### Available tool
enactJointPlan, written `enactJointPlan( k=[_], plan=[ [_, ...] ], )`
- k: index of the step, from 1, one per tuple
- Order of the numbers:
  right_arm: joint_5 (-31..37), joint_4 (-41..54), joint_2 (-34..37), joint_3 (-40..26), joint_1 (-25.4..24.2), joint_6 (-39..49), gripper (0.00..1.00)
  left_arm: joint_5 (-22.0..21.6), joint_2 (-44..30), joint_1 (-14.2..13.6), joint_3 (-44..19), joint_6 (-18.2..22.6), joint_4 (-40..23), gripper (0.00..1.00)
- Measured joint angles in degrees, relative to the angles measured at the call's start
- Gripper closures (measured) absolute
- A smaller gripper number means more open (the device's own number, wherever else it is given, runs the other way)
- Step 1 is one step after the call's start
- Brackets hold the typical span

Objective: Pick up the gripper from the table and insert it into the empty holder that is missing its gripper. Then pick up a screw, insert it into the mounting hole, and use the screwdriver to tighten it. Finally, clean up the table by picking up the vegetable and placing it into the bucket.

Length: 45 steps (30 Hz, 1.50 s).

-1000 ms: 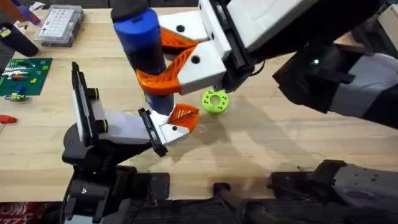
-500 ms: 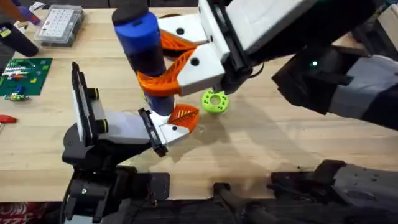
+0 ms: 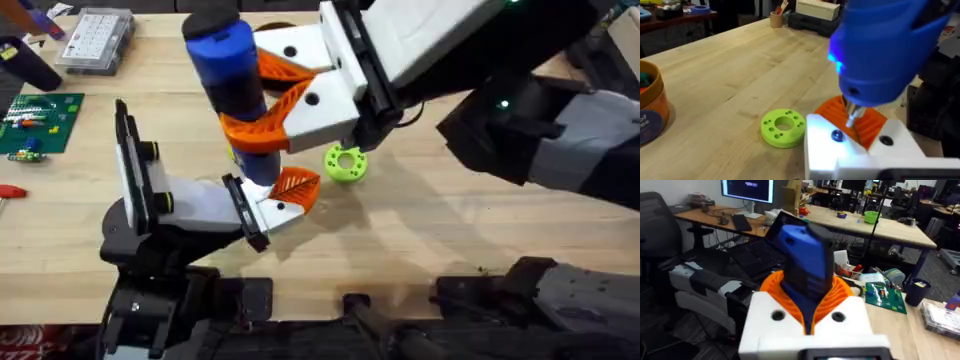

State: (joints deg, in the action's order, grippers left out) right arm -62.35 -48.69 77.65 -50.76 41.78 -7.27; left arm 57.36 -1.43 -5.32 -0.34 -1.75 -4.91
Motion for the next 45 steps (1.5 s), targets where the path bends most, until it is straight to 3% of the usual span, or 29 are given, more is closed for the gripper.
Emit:
enactJointPlan(
  k=[45],
  plan=[
    [0.6,0.5,1.9,0.0,0.0,0.2,0.963,0.0,0.0,0.0,0.0,0.0,0.0,0.984]
  ],
)
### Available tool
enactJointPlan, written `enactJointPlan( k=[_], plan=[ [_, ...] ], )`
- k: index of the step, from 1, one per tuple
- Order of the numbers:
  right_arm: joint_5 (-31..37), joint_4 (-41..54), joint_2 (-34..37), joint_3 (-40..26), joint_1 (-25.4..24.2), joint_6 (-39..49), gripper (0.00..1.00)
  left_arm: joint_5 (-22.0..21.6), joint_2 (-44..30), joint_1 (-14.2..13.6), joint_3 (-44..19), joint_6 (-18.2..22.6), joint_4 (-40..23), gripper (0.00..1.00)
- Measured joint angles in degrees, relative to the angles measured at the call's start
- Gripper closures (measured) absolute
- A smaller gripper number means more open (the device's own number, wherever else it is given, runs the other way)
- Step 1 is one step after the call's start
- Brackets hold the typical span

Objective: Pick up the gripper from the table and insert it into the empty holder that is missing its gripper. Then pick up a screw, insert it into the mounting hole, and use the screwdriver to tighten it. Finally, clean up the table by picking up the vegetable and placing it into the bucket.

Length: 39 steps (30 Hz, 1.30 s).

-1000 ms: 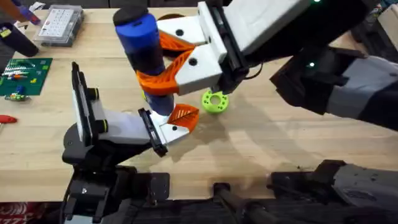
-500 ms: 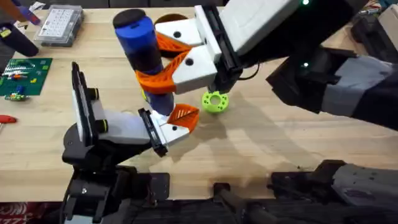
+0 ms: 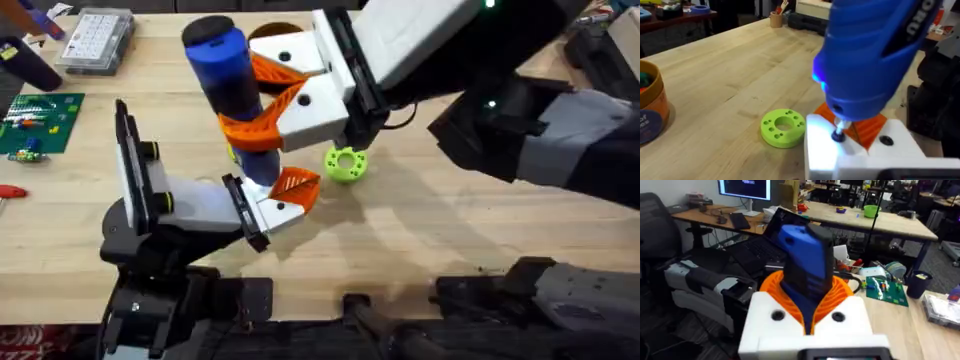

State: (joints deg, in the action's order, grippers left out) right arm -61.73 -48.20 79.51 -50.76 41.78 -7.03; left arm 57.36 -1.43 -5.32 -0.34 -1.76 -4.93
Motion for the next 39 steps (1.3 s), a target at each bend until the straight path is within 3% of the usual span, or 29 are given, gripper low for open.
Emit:
enactJointPlan(
  k=[27,32,39],
  plan=[
    [2.6,-2.2,0.0,-0.4,0.4,-3.1,0.962,0.0,0.0,0.0,0.0,0.0,0.0,0.984],
    [3.6,14.3,0.1,-7.9,0.5,-2.1,0.964,0.0,0.0,0.0,0.0,0.0,0.0,0.984],
    [6.4,39.4,0.1,-20.5,0.3,10.1,0.964,0.0,0.0,0.0,0.0,0.0,0.0,0.984]
  ],
)
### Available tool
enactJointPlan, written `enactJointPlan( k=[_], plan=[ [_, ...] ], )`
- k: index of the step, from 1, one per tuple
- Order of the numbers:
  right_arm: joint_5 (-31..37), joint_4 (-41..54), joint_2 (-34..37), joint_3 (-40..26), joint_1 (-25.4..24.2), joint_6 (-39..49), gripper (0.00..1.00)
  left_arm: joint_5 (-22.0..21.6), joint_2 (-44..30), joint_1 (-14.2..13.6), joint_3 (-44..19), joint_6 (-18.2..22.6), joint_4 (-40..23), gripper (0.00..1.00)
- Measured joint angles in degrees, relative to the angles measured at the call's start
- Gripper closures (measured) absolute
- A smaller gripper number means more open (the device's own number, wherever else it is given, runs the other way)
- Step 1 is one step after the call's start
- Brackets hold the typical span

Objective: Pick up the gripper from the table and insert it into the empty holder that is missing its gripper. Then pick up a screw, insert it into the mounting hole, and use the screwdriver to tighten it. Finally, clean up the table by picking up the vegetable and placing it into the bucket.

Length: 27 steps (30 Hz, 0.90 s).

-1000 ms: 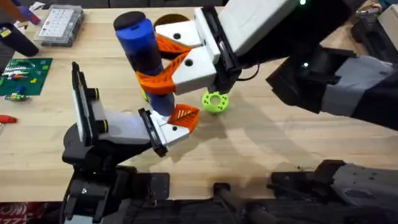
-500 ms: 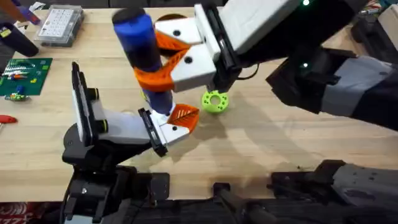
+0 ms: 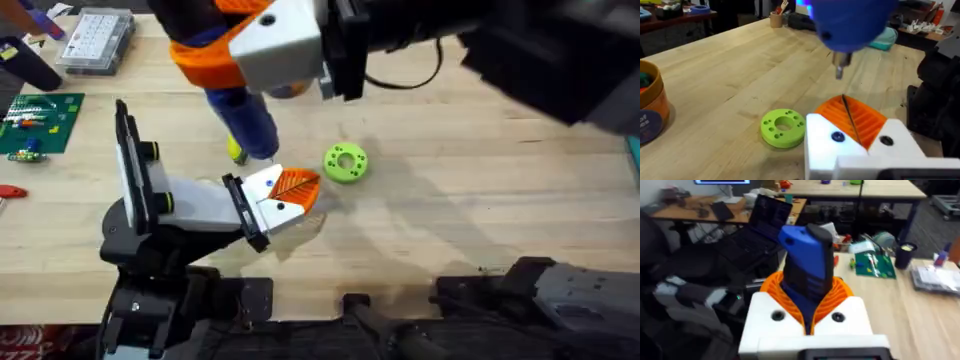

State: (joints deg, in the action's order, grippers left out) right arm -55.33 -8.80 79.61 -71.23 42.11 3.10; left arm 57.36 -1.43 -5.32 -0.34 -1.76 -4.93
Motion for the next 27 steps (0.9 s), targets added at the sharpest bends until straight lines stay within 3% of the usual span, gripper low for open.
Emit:
enactJointPlan(
  k=[9,15,22,27],
  plan=[
    [10.1,33.2,0.0,-10.0,-5.0,19.5,0.964,0.0,0.0,0.0,0.0,0.0,0.0,0.984],
    [19.9,46.9,0.0,-11.1,-11.5,31.9,0.963,0.0,0.0,0.0,0.0,0.0,0.0,0.984],
    [35.5,55.1,0.1,-11.1,-16.9,40.6,0.962,0.0,0.0,0.0,0.0,0.0,0.0,0.984],
    [41.5,56.2,1.6,-11.1,-18.7,42.3,0.964,0.0,0.0,0.0,0.0,0.0,0.0,0.984]
  ],
)
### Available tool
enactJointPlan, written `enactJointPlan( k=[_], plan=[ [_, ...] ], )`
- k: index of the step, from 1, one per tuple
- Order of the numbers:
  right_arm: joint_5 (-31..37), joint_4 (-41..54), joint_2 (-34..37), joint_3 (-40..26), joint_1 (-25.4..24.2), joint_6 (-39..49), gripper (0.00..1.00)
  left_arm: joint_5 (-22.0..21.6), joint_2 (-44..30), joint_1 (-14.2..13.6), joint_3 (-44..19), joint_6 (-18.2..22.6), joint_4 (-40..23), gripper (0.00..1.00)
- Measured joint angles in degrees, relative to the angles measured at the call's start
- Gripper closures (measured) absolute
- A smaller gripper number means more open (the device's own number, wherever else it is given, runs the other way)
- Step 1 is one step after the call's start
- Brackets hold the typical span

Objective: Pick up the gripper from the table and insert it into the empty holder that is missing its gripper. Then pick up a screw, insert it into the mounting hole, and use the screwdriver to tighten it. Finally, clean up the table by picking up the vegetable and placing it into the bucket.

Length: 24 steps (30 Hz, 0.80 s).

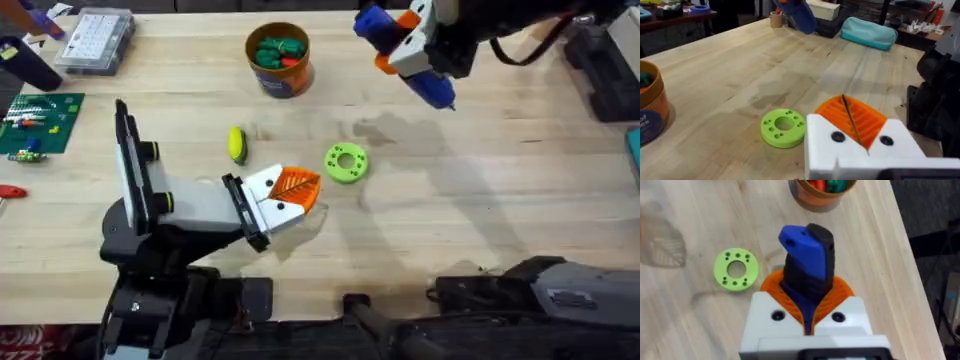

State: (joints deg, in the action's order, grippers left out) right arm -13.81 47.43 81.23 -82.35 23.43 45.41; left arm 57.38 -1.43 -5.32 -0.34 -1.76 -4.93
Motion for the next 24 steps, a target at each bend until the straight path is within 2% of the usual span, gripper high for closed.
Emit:
enactJointPlan(
  k=[8,13,24],
  plan=[
    [1.2,2.6,2.2,0.0,0.1,1.1,0.963,0.0,0.0,0.0,0.0,0.0,0.0,0.984],
    [5.3,3.7,4.1,-0.1,-0.4,3.5,0.964,0.0,0.0,0.0,0.0,0.0,0.0,0.984],
    [16.1,2.7,20.3,-0.4,-2.3,8.8,0.965,0.0,0.0,0.0,0.0,0.0,0.0,0.984]
  ],
)
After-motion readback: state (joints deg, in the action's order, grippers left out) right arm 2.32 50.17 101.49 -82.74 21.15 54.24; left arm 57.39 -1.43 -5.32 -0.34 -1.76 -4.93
